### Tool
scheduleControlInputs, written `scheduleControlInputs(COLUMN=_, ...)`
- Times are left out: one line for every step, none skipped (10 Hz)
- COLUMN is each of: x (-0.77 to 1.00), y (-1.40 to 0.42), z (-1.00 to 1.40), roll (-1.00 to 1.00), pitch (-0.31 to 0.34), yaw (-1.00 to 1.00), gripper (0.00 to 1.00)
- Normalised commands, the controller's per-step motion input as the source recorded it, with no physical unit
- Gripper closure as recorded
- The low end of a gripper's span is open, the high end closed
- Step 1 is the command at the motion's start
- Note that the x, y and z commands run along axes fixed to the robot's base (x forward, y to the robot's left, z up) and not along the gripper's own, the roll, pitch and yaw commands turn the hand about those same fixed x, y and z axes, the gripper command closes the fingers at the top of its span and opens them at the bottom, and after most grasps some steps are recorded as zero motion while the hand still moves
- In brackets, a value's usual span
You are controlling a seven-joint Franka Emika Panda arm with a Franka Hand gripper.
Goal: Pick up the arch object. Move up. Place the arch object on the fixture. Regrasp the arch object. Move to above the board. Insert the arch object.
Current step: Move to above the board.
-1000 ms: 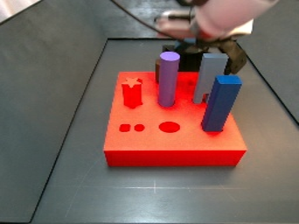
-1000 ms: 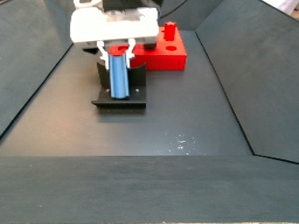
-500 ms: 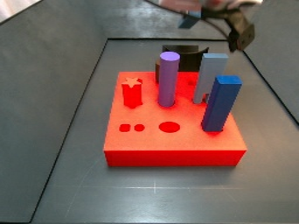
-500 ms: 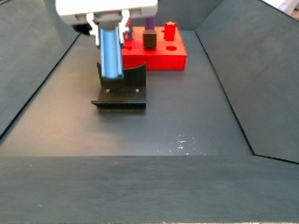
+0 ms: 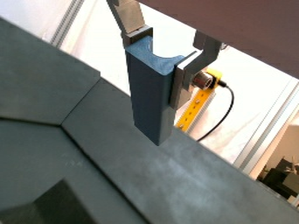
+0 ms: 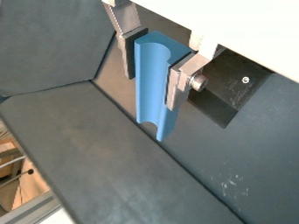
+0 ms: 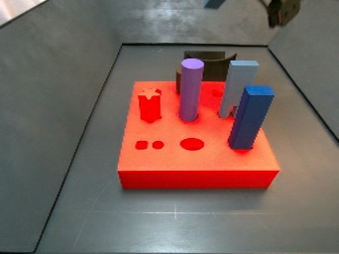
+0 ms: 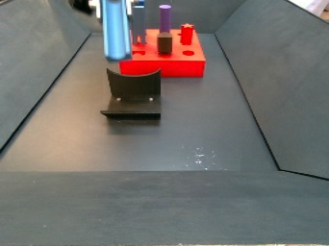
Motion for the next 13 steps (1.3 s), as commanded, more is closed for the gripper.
scheduleControlInputs(x=0.03, y=0.04, z=0.92, roll=-0.04, pitch=0.066, yaw=0.1, gripper=1.0)
scheduleControlInputs(x=0.03, y=0.03, z=0.81, roll=-0.04, pitch=0.066, yaw=0.1, gripper=1.0)
scheduleControlInputs(x=0.02, y=0.01, z=0.57, roll=-0.04, pitch=0.064, yaw=0.09, gripper=1.0)
scheduleControlInputs(x=0.02, y=0.0, z=0.34, roll=-0.04, pitch=0.062, yaw=0.08, gripper=1.0)
scheduleControlInputs(x=0.02, y=-0.01, z=0.17, roll=-0.04, pitch=0.064, yaw=0.08, gripper=1.0)
scheduleControlInputs(x=-0.53, y=-1.0, z=0.29, roll=-1.0, pitch=-0.066, yaw=-0.04, gripper=1.0)
scheduleControlInputs(x=-0.53, y=-1.0, z=0.29, roll=-1.0, pitch=-0.073, yaw=-0.04, gripper=1.0)
scheduleControlInputs(x=-0.57, y=-1.0, z=0.3, roll=-1.0, pitch=-0.09, yaw=-0.05, gripper=1.0)
scheduleControlInputs(x=-0.57, y=-1.0, z=0.29, roll=-1.0, pitch=-0.097, yaw=-0.05, gripper=1.0)
scheduleControlInputs(x=-0.57, y=-1.0, z=0.3, roll=-1.0, pitch=-0.098, yaw=-0.06, gripper=1.0)
scheduleControlInputs(x=-0.58, y=-1.0, z=0.3, roll=-1.0, pitch=-0.096, yaw=-0.06, gripper=1.0)
scheduleControlInputs(x=-0.6, y=-1.0, z=0.3, roll=-1.0, pitch=-0.097, yaw=-0.07, gripper=1.0)
scheduleControlInputs(x=-0.61, y=-1.0, z=0.3, roll=-1.0, pitch=-0.102, yaw=-0.08, gripper=1.0)
